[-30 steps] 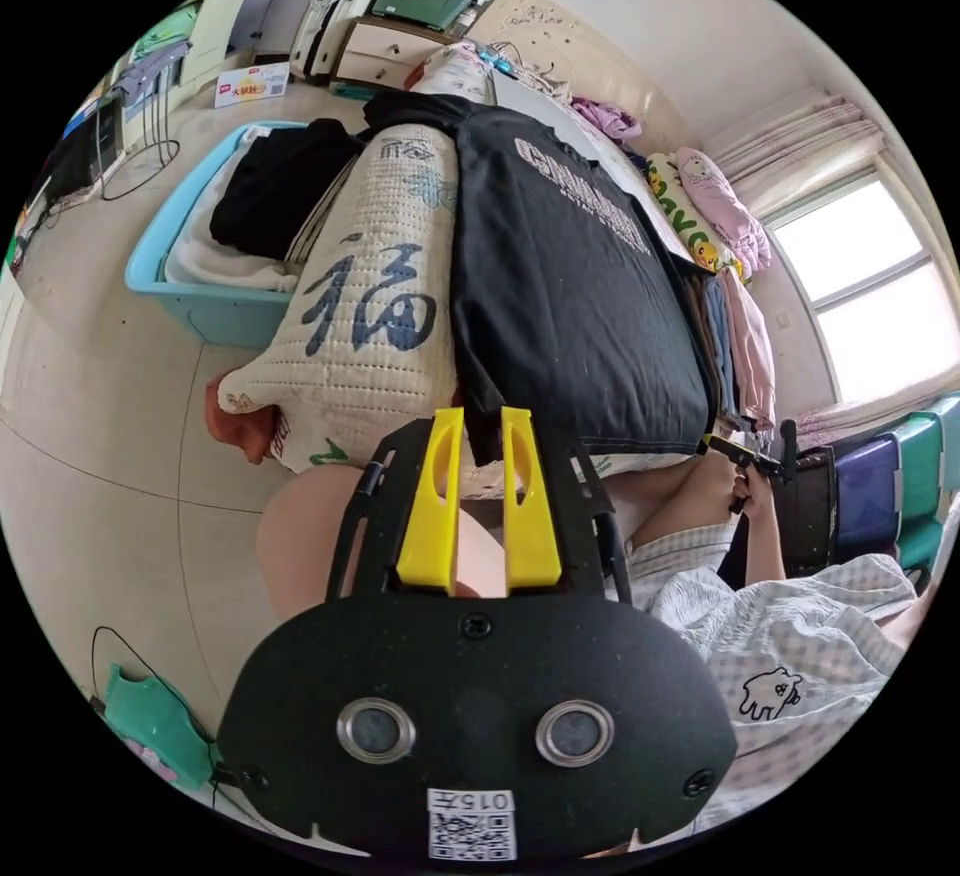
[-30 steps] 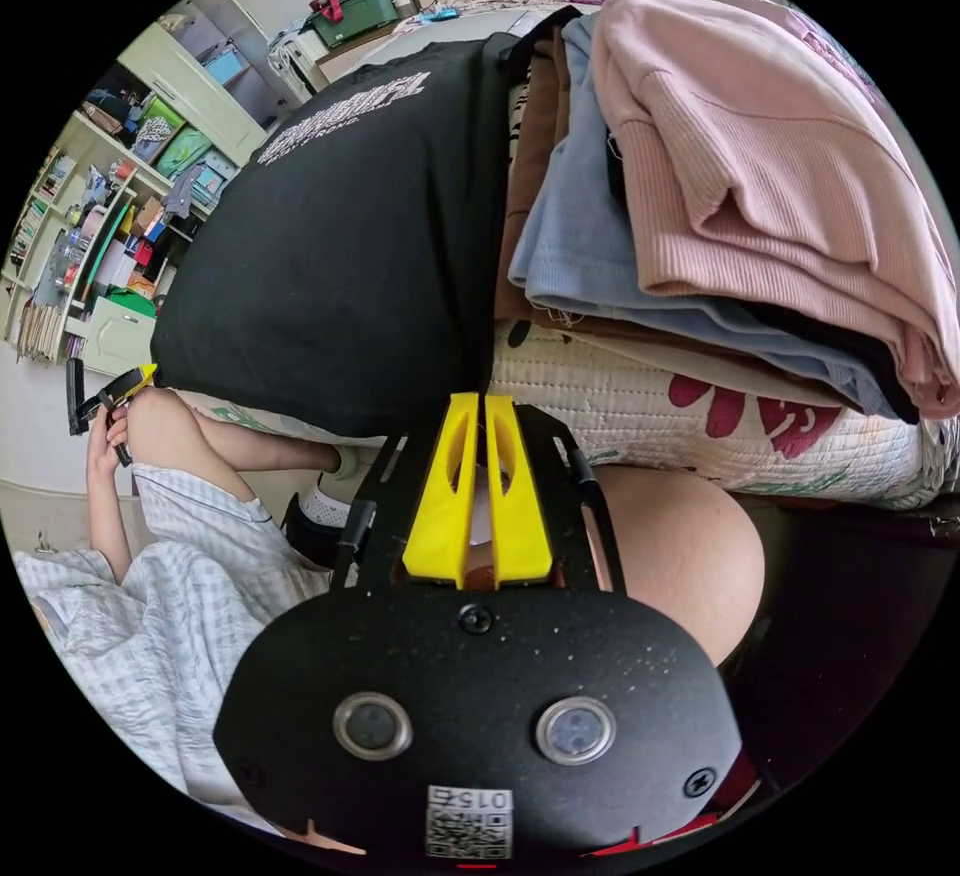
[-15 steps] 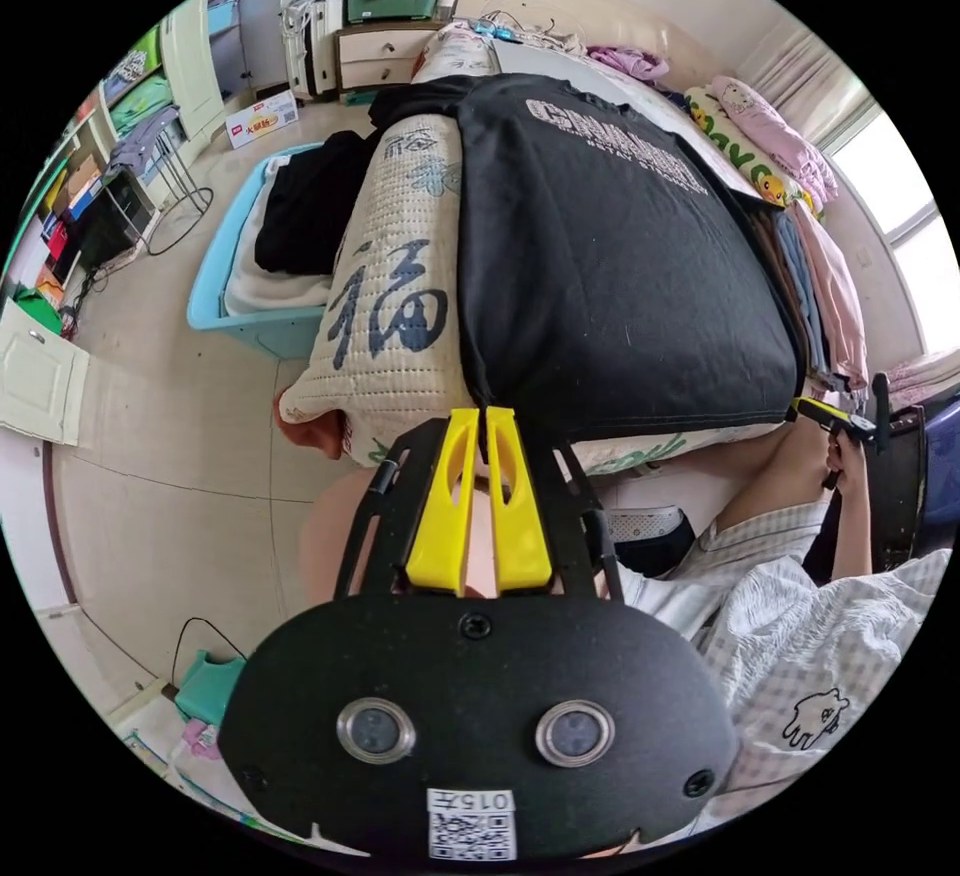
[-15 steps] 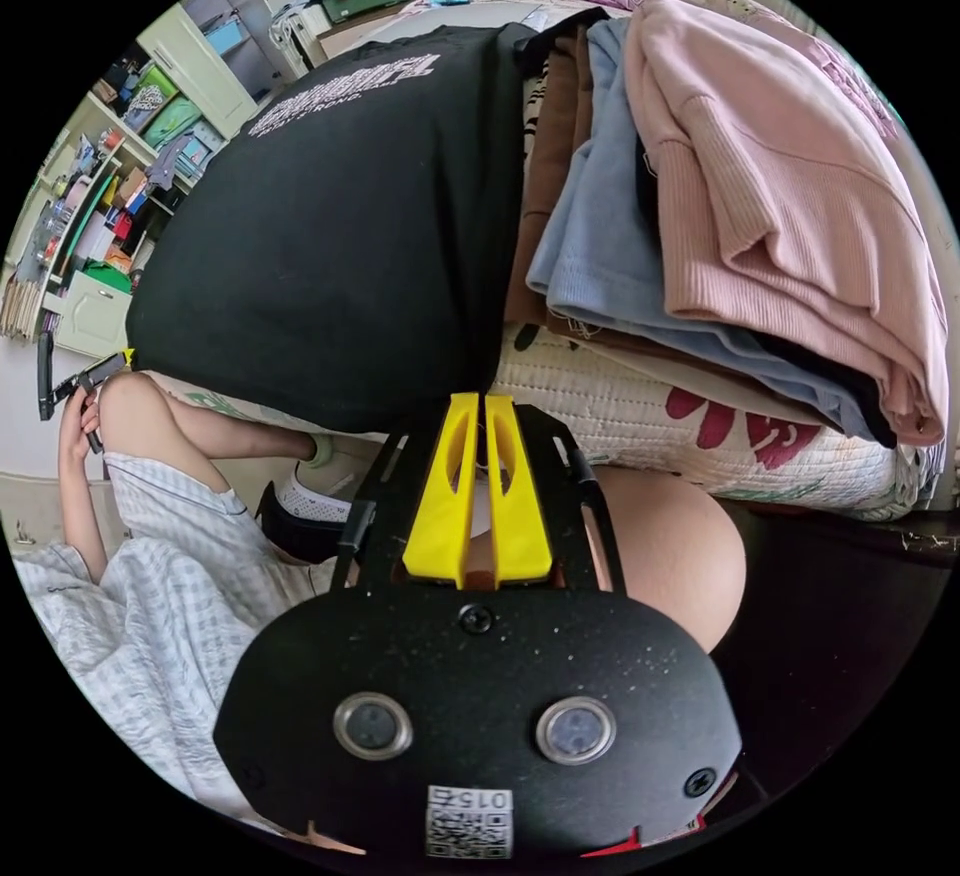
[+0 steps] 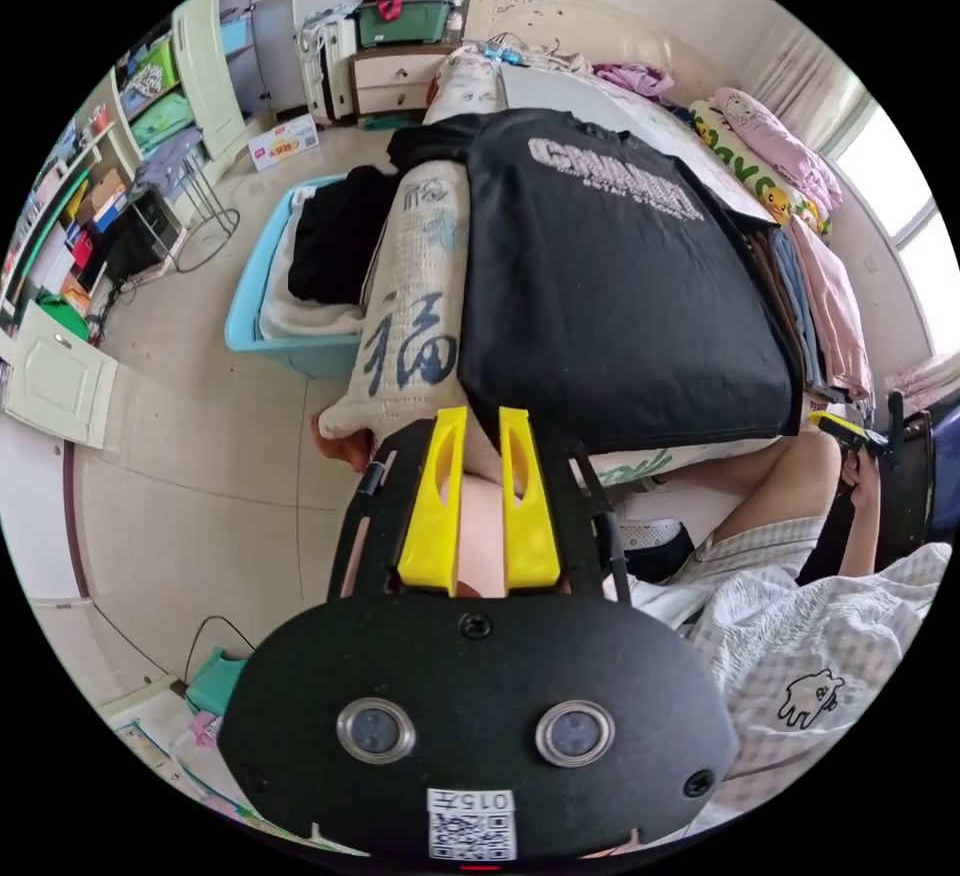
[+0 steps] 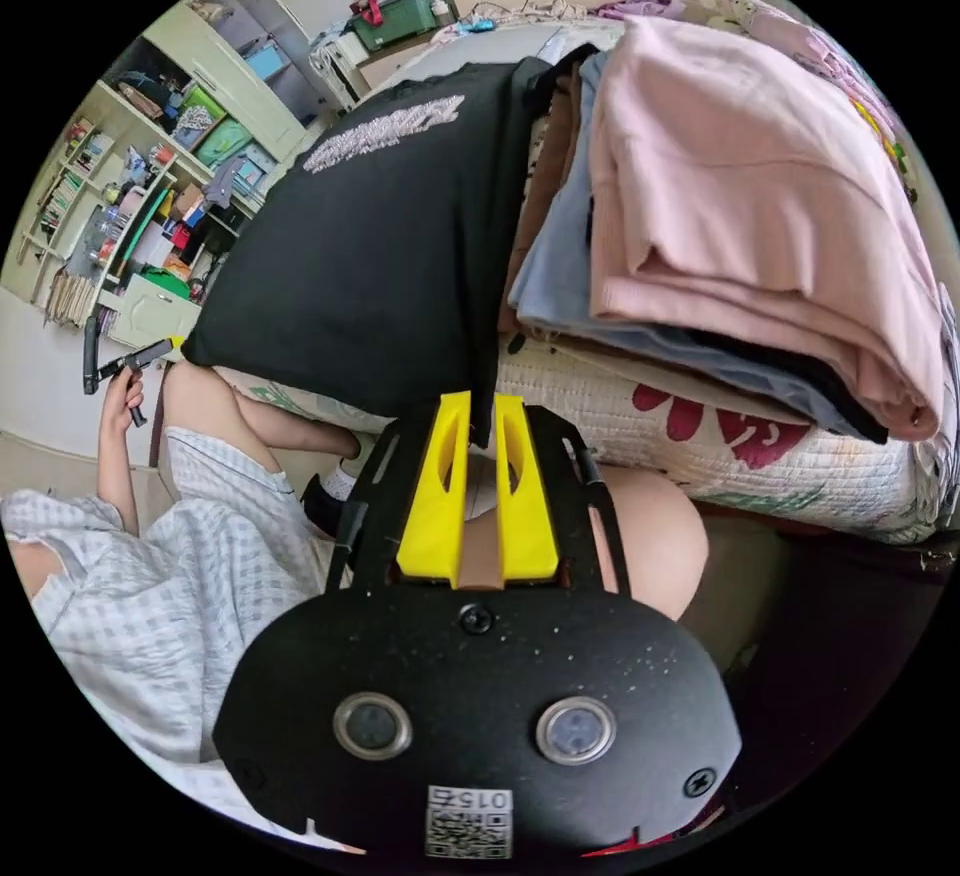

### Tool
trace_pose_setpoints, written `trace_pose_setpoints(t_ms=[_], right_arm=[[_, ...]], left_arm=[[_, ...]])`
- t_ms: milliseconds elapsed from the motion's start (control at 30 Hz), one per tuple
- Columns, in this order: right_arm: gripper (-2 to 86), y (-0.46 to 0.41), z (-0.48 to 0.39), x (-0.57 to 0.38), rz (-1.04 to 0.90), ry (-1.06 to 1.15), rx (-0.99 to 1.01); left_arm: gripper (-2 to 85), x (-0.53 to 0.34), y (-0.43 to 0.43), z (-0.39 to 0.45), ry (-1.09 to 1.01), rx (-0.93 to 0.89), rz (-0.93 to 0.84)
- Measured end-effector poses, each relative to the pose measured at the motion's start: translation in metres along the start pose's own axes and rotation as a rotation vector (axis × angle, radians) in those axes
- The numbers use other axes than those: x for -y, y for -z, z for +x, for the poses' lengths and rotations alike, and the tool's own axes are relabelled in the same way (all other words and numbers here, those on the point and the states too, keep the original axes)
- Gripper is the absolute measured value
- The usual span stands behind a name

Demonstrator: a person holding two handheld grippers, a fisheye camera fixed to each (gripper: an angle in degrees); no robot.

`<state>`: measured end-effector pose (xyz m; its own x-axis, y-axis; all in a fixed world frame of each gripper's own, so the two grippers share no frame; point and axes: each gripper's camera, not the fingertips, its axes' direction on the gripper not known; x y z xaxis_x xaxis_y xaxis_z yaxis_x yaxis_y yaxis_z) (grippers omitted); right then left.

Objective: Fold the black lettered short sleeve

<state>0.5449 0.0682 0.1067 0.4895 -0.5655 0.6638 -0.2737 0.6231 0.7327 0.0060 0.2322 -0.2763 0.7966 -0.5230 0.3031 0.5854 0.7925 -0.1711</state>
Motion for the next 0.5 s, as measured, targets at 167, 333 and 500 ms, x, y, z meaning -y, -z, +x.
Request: trace_pose_setpoints(t_ms=[167, 333, 500], right_arm=[[6.4, 0.042, 0.029, 0.059, 0.239, 0.098, 0.039], [6.7, 0.045, 0.076, 0.157, 0.369, 0.152, 0.068], [6.2, -0.003, 0.14, 0.294, 0.309, 0.142, -0.059]], left_arm=[[6.9, 0.072, 0.006, 0.074, -0.208, -0.16, 0.254], [7.0, 0.154, -0.039, 0.177, -0.388, -0.383, 0.411], [7.2, 0.22, -0.122, 0.27, -0.396, -0.492, 0.434]])
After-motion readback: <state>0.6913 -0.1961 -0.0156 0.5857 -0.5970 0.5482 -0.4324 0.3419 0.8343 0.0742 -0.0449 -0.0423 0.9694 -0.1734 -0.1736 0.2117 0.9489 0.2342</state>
